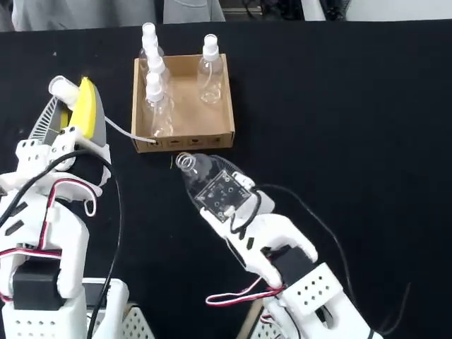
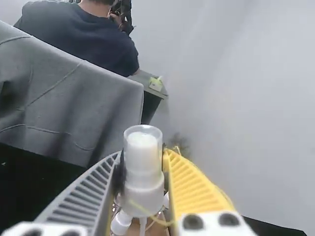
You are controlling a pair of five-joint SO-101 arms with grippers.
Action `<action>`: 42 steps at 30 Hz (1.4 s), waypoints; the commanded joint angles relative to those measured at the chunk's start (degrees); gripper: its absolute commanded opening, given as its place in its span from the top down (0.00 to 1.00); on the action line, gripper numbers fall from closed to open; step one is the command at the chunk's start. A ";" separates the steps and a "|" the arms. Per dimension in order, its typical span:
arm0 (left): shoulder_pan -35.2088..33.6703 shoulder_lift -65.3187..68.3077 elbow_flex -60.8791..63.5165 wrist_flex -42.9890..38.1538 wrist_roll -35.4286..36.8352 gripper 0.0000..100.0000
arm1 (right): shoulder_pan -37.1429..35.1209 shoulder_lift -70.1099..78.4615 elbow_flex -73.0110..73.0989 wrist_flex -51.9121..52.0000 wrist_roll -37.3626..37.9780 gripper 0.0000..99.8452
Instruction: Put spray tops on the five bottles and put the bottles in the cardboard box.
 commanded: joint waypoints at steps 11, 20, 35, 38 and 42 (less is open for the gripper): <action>6.02 -0.62 -1.80 -0.88 0.00 0.97 | -1.67 -1.80 -0.22 -3.60 2.37 0.99; 6.37 -0.70 -8.13 8.18 -1.23 0.97 | -3.78 -2.24 2.33 -6.77 5.63 0.99; 6.37 -0.70 -8.66 11.60 -1.14 0.97 | -3.96 -2.15 4.35 -10.46 5.63 0.99; 6.37 -0.70 -7.08 11.25 -1.14 0.97 | -4.75 -2.15 4.35 -10.37 5.63 0.99; 6.37 -0.70 -6.55 11.25 -1.14 0.97 | -6.33 -2.07 4.53 -10.11 5.63 0.99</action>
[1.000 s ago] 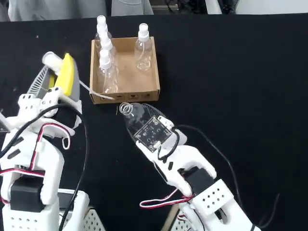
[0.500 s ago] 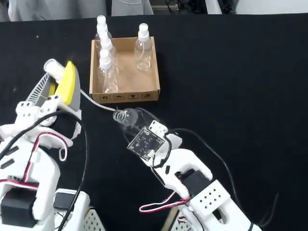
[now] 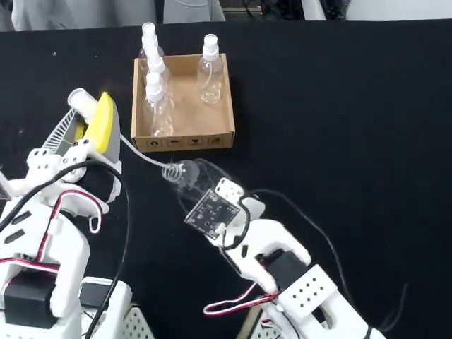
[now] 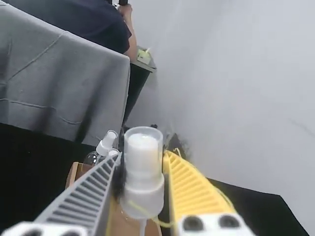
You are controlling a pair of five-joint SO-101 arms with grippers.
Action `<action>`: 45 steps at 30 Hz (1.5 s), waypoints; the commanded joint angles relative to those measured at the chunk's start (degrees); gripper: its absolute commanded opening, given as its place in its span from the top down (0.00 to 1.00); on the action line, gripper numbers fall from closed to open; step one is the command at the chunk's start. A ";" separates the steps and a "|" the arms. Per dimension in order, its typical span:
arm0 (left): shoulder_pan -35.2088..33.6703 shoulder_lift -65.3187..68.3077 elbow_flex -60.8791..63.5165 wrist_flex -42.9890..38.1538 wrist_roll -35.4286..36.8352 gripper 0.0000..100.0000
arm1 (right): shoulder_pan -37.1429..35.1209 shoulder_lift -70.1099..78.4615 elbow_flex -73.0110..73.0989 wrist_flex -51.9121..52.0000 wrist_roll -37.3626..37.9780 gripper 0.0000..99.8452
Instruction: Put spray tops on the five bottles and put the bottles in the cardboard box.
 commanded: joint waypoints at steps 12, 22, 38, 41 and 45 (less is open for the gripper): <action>0.84 -0.53 4.79 -0.44 -1.14 0.97 | -1.58 -2.24 0.48 -1.76 0.44 0.99; 6.55 -0.53 8.31 -1.49 -1.49 0.97 | -1.41 -2.24 0.66 -1.76 0.26 0.99; 8.04 -6.68 17.01 -6.86 -4.92 0.97 | 0.09 -2.24 0.92 -4.48 -3.25 0.99; 12.70 -10.81 19.74 -6.86 -8.26 0.97 | 0.97 -2.24 0.57 -4.57 -5.80 0.99; 17.89 -14.95 22.73 -7.03 -11.60 0.97 | 0.88 -2.24 0.57 -4.57 -6.33 0.99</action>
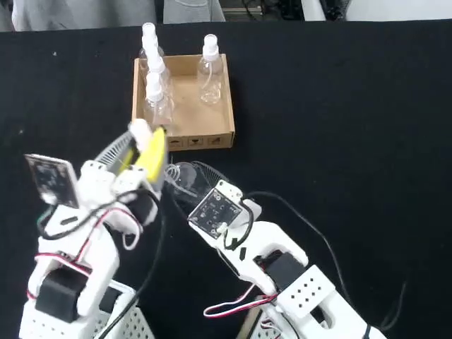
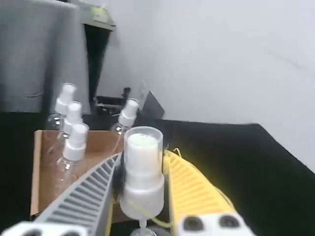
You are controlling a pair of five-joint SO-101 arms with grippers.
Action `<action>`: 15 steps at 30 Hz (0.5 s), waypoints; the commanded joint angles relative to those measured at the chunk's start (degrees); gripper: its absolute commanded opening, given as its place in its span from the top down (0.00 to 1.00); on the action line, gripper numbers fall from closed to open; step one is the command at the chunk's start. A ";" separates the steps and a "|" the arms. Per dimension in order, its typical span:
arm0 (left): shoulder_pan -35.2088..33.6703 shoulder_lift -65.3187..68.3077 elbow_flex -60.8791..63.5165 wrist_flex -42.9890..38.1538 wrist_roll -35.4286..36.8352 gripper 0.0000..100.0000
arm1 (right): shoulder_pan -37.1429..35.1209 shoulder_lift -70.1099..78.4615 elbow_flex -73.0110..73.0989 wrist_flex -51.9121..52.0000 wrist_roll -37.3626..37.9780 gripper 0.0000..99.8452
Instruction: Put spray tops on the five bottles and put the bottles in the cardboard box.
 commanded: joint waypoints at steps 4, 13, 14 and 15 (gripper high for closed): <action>4.35 -3.78 1.45 -1.58 -3.69 0.97 | 1.67 -2.24 -1.01 -1.76 -0.97 0.99; 4.09 -4.22 3.03 -0.97 -3.16 0.85 | 1.67 -2.24 -1.01 -1.76 -0.88 0.99; 4.09 -4.22 3.21 -0.97 -3.16 0.85 | 1.67 -2.24 -1.01 -1.76 -0.70 0.99; 4.09 -4.22 3.21 -0.97 -3.16 0.85 | 1.67 -2.24 -1.01 -1.76 -0.70 0.99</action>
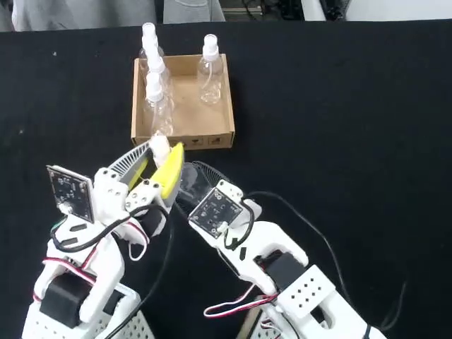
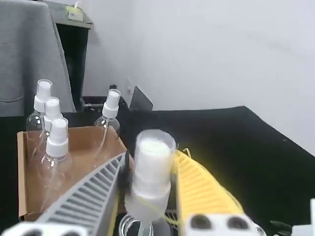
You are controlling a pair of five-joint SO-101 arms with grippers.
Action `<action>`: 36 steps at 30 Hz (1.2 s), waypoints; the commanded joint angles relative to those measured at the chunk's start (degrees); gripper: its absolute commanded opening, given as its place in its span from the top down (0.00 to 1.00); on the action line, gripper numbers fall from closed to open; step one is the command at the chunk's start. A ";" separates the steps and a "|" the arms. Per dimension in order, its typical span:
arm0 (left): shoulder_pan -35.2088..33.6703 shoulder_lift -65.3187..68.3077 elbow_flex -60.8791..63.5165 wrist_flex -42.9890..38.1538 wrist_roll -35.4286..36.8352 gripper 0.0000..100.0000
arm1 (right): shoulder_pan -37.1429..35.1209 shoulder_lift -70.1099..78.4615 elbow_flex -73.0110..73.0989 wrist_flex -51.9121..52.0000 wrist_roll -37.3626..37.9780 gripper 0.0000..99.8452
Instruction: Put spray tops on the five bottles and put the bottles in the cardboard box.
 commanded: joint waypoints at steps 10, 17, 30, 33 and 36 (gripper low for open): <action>0.48 -0.53 -2.15 1.49 -0.18 0.85 | 1.67 -2.24 -1.01 -1.76 -0.18 0.99; 0.48 -0.53 -2.33 1.49 -0.18 0.80 | 1.76 -2.24 -1.01 -1.76 -0.18 0.99; -3.47 -0.53 -3.30 1.14 -0.09 0.80 | 1.76 -2.24 -0.75 -1.76 -0.26 0.99; -4.97 -0.53 -3.30 1.05 0.00 0.80 | 1.76 -2.24 -0.75 -1.76 -0.18 0.99; -6.20 -0.53 -4.62 1.49 2.20 0.80 | 1.76 -2.24 -0.75 -1.76 -0.18 0.99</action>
